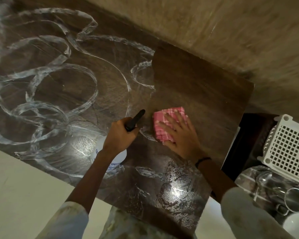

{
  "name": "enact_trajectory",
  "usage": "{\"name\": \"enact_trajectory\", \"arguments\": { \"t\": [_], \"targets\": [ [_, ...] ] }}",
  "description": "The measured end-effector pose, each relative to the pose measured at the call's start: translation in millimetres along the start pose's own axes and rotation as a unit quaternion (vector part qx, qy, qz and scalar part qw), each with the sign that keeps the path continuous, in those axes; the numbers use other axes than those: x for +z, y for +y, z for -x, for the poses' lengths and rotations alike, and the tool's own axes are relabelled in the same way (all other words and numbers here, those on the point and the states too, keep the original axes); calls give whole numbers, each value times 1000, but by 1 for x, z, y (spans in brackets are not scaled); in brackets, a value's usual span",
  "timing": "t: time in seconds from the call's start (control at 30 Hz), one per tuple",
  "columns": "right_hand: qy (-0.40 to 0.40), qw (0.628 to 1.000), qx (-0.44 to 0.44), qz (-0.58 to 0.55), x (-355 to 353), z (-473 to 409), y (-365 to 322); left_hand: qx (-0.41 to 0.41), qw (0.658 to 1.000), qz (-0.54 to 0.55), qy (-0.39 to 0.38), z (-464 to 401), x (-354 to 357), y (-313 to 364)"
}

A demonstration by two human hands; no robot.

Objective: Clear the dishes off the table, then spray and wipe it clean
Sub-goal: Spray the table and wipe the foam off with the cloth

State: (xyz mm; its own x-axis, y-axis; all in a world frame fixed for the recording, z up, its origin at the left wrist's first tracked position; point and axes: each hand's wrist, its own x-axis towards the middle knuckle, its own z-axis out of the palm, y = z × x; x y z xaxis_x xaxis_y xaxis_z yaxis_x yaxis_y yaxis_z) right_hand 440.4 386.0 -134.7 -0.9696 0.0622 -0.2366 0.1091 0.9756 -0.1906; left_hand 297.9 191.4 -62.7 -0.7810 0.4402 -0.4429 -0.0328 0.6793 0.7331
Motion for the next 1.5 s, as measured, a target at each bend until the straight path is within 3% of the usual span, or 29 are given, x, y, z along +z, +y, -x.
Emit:
{"name": "enact_trajectory", "arguments": {
  "t": [0.23,0.4,0.6,0.73,0.9,1.1,1.23,1.4,1.5],
  "targets": [
    [38,982,180,-50,-26,-70,7,-10,1000,11,1,-5,-4,-8],
    [59,989,126,-59,-22,-110,-40,2,1000,11,0,-3,-6,-7],
    [30,1000,-5,-1,2,-41,-45,-4,1000,26,3,-3,-6,-7],
    [22,998,57,-6,-4,-24,-6,-5,1000,16,-3,-1,-7,-7],
    [60,981,175,-52,-16,-76,-21,3,1000,12,-6,5,-7,-6],
    [60,996,33,-58,-5,-70,-66,4,1000,-18,-17,25,-1,-18],
    [27,999,-40,-2,10,-19,-47,-2,996,-57,-71,49,8,-25],
    [39,984,165,-56,3,24,-14,1,986,-123,-112,79,26,-27],
    [40,973,216,-67,4,43,-14,-4,982,-138,-129,92,38,-27]
  ]
}}
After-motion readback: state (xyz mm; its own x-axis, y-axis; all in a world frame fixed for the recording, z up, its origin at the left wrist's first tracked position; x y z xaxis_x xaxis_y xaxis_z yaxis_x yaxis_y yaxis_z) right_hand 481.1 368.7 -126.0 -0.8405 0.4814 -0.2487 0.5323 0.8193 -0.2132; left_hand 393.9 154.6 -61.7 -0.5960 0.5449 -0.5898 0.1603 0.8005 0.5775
